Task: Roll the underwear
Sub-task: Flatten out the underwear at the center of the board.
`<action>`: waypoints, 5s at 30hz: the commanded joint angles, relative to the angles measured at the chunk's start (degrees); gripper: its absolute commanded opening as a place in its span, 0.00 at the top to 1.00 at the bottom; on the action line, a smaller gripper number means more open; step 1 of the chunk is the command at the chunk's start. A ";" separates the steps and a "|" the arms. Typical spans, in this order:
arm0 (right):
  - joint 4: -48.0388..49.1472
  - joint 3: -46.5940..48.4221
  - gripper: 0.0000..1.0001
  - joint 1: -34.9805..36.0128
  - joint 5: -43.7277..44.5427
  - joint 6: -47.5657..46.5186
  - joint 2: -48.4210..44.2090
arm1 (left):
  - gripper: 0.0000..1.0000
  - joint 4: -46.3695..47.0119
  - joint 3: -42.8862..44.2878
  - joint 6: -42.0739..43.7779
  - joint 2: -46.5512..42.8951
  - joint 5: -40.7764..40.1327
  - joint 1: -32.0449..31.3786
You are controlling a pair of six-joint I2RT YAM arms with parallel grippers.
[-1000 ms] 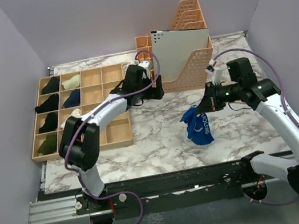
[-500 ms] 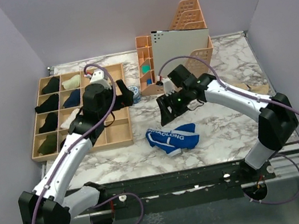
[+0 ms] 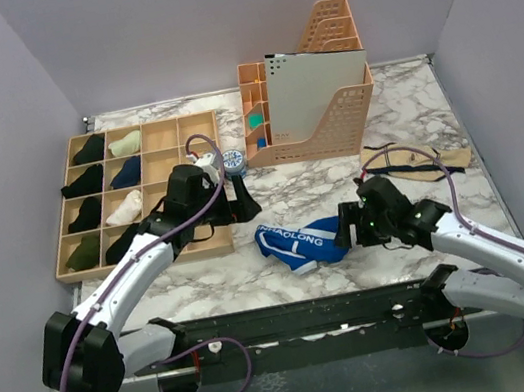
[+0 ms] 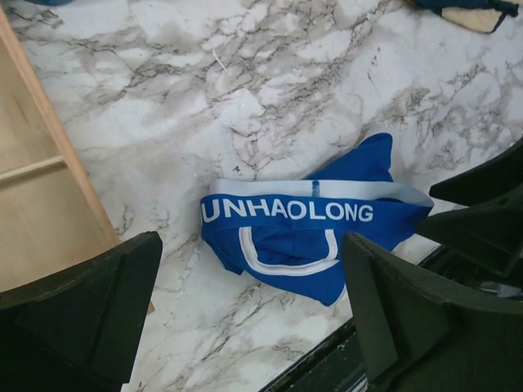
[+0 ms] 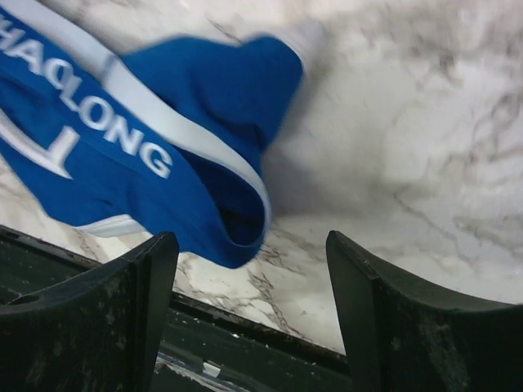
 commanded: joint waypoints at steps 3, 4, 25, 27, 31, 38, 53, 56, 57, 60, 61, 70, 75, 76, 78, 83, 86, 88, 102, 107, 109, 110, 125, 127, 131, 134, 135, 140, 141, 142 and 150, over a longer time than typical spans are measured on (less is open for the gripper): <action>11.69 -7.67 0.30 -0.57 -2.02 13.38 -2.28 | 0.01 -0.11 -0.82 0.08 1.89 4.13 -3.16; 12.61 -7.63 0.36 -0.62 -1.95 13.67 -1.68 | 0.01 -0.15 -1.09 -0.12 1.57 4.05 -3.61; -9.93 13.37 1.00 -0.65 21.22 2.15 -13.68 | 0.01 4.77 -2.87 -2.86 2.22 2.49 -4.57; -9.19 13.61 0.99 -0.64 22.39 -0.53 -15.49 | 0.01 7.03 -2.64 -3.17 3.71 2.96 -4.74; -11.90 18.64 1.00 -0.64 17.00 -3.68 -12.41 | 0.01 12.79 -1.37 -3.27 8.81 4.78 -5.26; -25.86 23.45 0.98 -0.65 34.15 2.96 -0.14 | 0.01 13.12 9.33 0.89 23.78 4.52 -8.29; -16.09 18.04 0.94 -3.41 31.78 1.29 2.27 | 0.27 7.60 27.40 3.30 45.06 -5.07 -11.83; -13.87 16.75 0.94 -4.34 29.80 0.41 2.33 | 0.28 8.57 28.55 3.97 47.14 -3.98 -12.04; -13.55 16.39 0.94 -4.54 29.48 0.19 2.41 | 0.28 8.51 29.14 4.31 47.91 -3.48 -12.28; -12.41 15.49 0.94 -5.08 28.37 -0.11 2.70 | 0.29 8.54 30.41 4.53 50.14 -3.98 -12.80; -11.93 15.13 0.94 -5.21 27.86 -0.37 2.81 | 0.32 8.65 30.79 4.46 50.94 -3.85 -12.99; -10.55 14.57 0.94 -6.67 25.24 -1.85 2.19 | 0.84 10.07 28.96 4.37 51.90 -5.16 -15.39; -10.28 16.38 0.94 -6.81 21.31 -4.20 0.73 | 1.00 11.62 26.16 4.55 44.09 -7.24 -15.44; -10.29 16.77 0.94 -6.80 19.87 -4.70 0.22 | 1.00 11.66 25.81 4.80 42.06 -7.50 -15.44; -10.84 17.74 0.94 -6.81 17.13 -5.36 -1.53 | 1.00 11.74 24.58 5.05 37.47 -8.32 -15.43; -11.90 19.47 0.94 -6.80 10.18 -6.04 -7.86 | 1.00 10.86 19.22 5.12 24.41 -10.73 -15.48; -12.26 20.26 0.94 -6.81 2.31 -7.33 -11.46 | 1.00 8.07 15.66 4.30 15.83 -11.10 -15.44; -13.25 21.22 0.94 -6.80 -2.71 -7.29 -13.91 | 1.00 4.75 13.26 3.22 8.34 -11.93 -15.51; -22.33 28.52 0.94 -6.81 -9.55 -5.34 -15.72 | 1.00 -22.05 14.94 -2.26 -14.17 -2.99 -15.69; -15.33 21.29 0.93 -7.19 5.30 -6.98 -1.01 | 1.00 -20.96 18.69 1.88 -0.04 -12.46 -15.61; -10.96 20.31 0.93 -8.83 4.87 -9.12 7.89 | 1.00 -18.66 20.54 4.34 7.79 -13.02 -15.39; -8.77 20.13 0.93 -10.35 4.23 -9.93 10.97 | 1.00 -17.00 21.28 5.34 11.30 -12.92 -15.19; 2.70 24.47 0.70 -20.33 9.57 -16.95 26.82 | 0.95 -6.06 33.27 12.91 34.60 -13.56 -7.04; 2.37 25.61 0.60 -20.34 11.13 -16.64 27.94 | 0.73 -8.85 36.01 13.18 37.95 -14.45 -6.01; 0.32 25.63 0.40 -20.42 14.61 -15.27 25.60 | 0.02 -10.74 35.60 12.70 37.56 -14.50 -5.86; -0.31 21.94 0.34 -20.85 14.59 -13.74 20.38 | 0.01 -11.24 33.36 12.18 33.73 -14.71 -5.85; -0.39 20.05 0.34 -20.94 13.21 -12.75 18.38 | 0.01 -11.58 32.44 11.82 32.16 -14.13 -5.88; -0.51 7.72 0.34 -21.04 5.34 -4.39 7.91 | 0.01 -8.97 23.61 9.98 22.84 -5.03 -7.82; -0.32 5.70 0.34 -21.09 4.60 -2.77 6.08 | 0.01 -7.78 21.47 9.53 21.27 -3.67 -8.58; 0.03 3.45 0.34 -21.05 4.09 -0.95 4.40 | 0.01 -6.32 19.34 8.61 20.02 -1.82 -9.08; 1.31 -3.31 0.40 -21.13 3.97 4.12 1.79 | 0.05 -2.36 6.14 1.44 15.90 -2.60 -12.53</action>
